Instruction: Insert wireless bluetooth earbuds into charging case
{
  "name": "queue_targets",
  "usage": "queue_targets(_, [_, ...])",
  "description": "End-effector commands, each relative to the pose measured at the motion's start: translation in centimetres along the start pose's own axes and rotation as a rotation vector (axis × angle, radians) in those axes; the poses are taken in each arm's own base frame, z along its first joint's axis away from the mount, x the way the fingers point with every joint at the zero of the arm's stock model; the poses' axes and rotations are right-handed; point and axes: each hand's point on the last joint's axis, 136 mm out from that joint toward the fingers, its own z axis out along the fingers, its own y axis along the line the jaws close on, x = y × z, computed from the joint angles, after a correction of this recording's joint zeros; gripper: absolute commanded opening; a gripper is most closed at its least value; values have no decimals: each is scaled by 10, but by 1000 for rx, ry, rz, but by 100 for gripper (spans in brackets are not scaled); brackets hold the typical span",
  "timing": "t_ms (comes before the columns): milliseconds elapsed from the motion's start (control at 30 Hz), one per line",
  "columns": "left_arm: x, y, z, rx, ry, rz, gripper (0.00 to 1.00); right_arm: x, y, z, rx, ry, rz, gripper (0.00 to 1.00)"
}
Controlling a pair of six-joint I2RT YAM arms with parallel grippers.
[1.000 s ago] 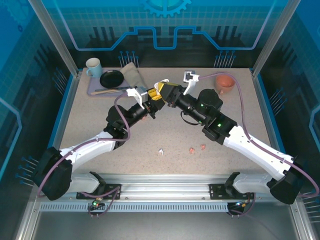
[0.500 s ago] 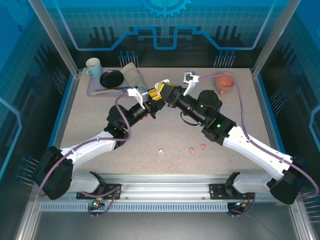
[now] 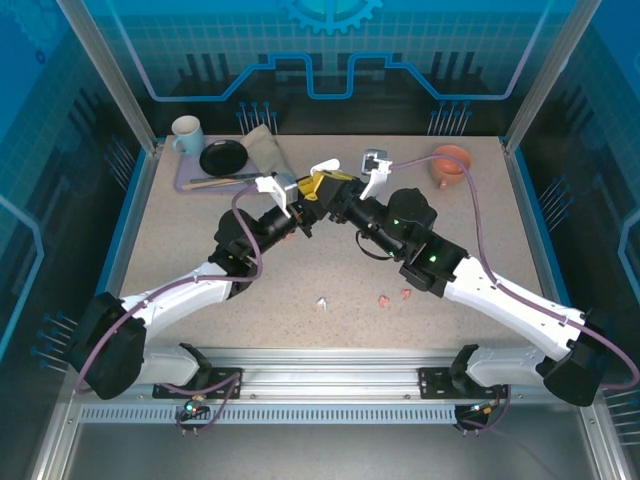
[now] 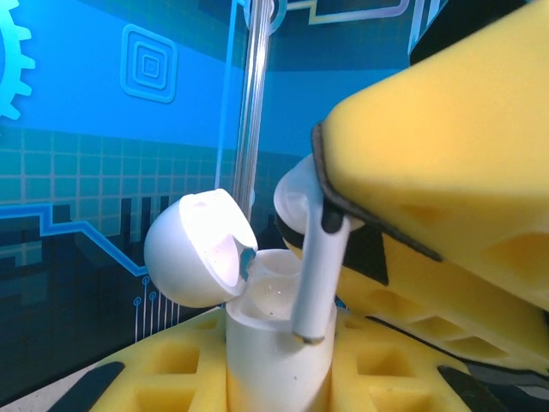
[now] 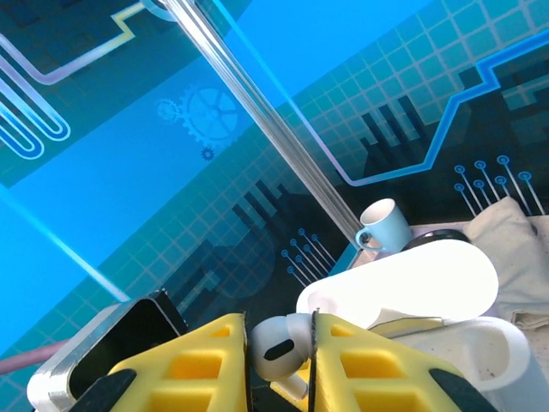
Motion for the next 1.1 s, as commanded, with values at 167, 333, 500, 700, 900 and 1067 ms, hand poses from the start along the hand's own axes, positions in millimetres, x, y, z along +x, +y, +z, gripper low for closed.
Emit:
queue_targets(167, [-25,-3,5,-4,-76,38,0,-3,5,-4,51,-22,-67,19])
queue_targets(333, [-19,-2,7,-7,-58,37,0,-18,16,-3,15,-54,-40,19])
queue_targets(500, [-11,1,8,-13,-42,31,0,-31,25,-4,-22,-77,-13,20])
queue_targets(700, [-8,3,9,-19,-35,32,0,-40,23,-10,-14,-95,-3,19])
queue_targets(900, [-11,2,9,-15,-38,37,0,-37,7,-17,43,-99,-10,19])
queue_targets(1067, [-13,0,9,-11,-41,39,0,-35,-2,-18,70,-98,-10,19])
